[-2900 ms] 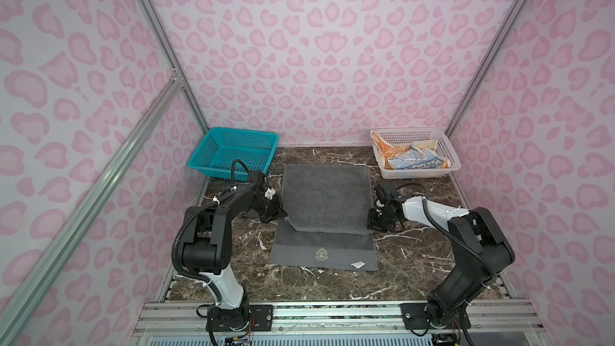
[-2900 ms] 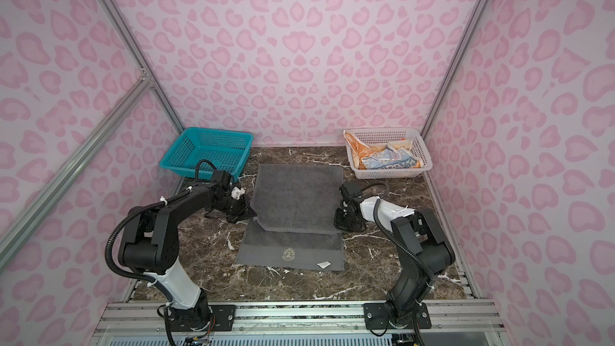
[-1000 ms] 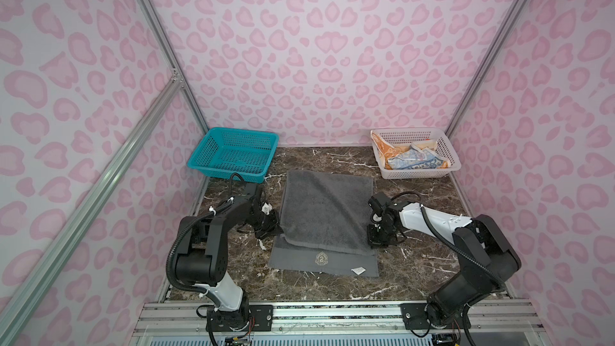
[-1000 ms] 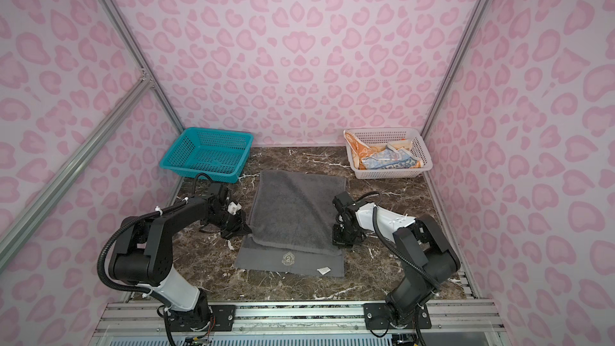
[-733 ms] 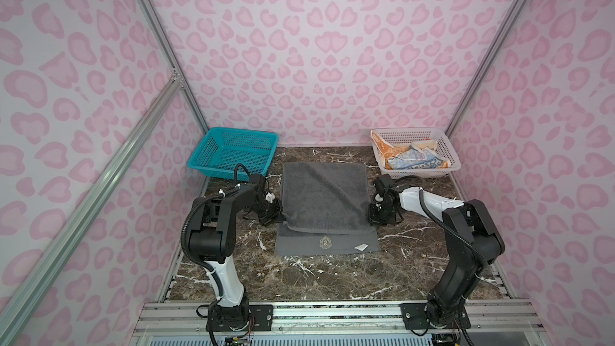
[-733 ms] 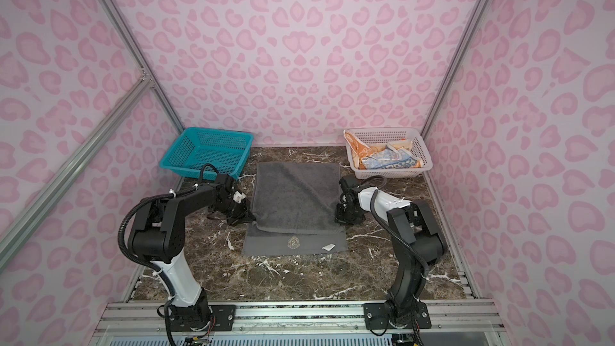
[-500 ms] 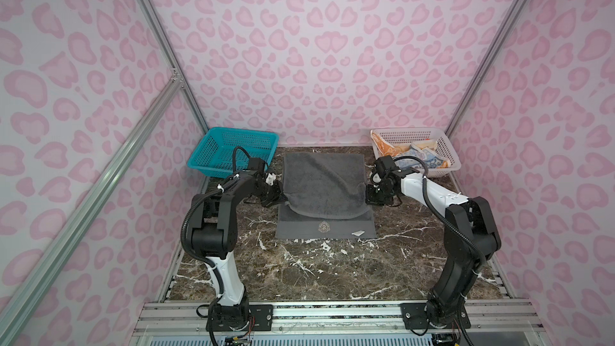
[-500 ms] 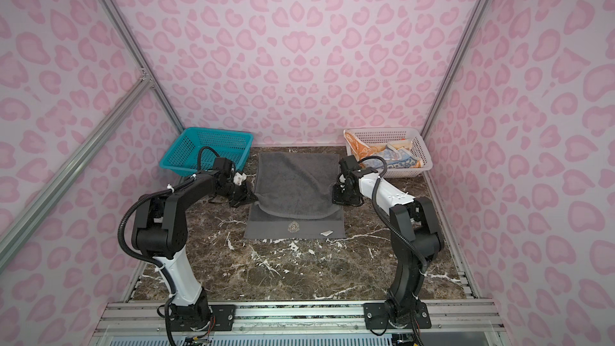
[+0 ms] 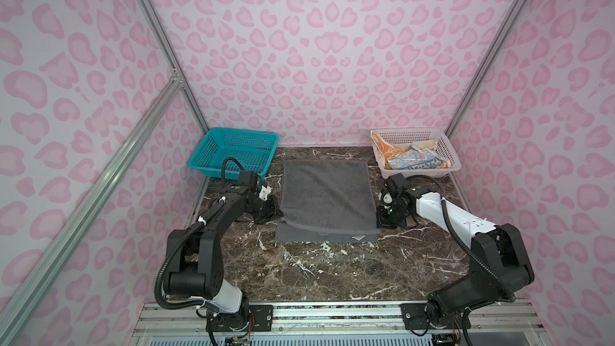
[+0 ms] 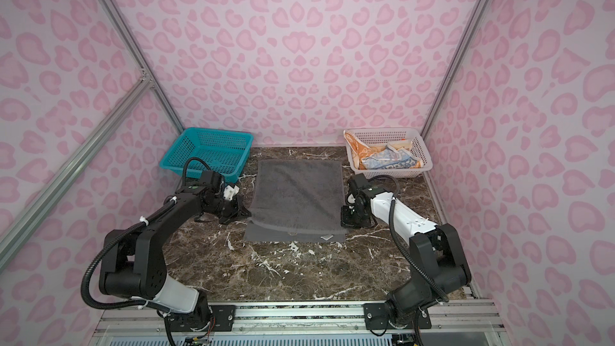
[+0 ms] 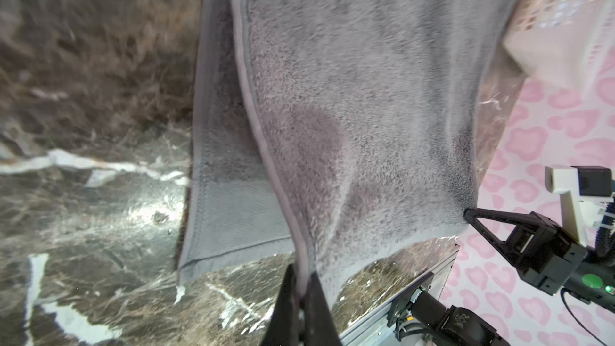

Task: Fold and stack the towels

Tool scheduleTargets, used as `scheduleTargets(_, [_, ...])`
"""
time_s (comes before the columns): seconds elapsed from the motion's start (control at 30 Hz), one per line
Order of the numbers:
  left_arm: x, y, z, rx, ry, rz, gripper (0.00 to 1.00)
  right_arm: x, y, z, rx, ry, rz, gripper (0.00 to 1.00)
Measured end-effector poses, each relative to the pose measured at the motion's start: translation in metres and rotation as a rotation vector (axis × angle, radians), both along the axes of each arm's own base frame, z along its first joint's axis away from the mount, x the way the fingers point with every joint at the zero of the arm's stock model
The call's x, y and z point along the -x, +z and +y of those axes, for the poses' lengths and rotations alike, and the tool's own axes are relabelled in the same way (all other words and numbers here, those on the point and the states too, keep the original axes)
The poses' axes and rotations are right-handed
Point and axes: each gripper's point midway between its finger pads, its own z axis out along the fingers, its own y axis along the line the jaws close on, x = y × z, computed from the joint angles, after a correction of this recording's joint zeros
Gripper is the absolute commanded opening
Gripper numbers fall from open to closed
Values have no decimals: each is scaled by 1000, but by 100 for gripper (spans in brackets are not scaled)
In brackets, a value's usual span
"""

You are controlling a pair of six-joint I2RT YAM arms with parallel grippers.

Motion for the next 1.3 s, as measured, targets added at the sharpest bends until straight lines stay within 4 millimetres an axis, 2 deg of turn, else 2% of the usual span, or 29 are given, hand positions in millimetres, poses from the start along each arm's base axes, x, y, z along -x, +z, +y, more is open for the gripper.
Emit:
scheduleTargets(0.13, [-1,-28,5,-37,9,58,3,3,-25,5,1,-23,33,0])
scheduleTargets(0.27, [-5,-40,10,-63,18,75,3,-4,-34,9,0,-35,31,0])
scheduleTargets(0.5, [2,-47,14,-82,20,97,3,-5,-41,8,14,-27,41,0])
scheduleTargets(0.73, [11,-27,16,-89,23,78,3,-4,-47,8,24,-1,57,2])
scheduleTargets(0.87, [19,-34,18,-100,23,105,3,-4,-47,8,27,8,61,6])
scheduleTargets(0.97, [33,-53,21,-115,24,169,12,-4,-47,8,29,17,63,10])
scheduleTargets(1.03, [38,-60,22,-127,26,198,21,-4,-47,8,31,20,63,18])
scheduleTargets(1.1, [37,-62,26,-147,33,202,34,-5,-44,8,34,29,55,30])
scheduleTargets(1.17, [31,-57,28,-166,40,187,48,-7,-37,5,49,39,35,36])
scheduleTargets(1.3, [3,-25,34,-199,65,84,56,-21,-12,6,44,45,-52,42])
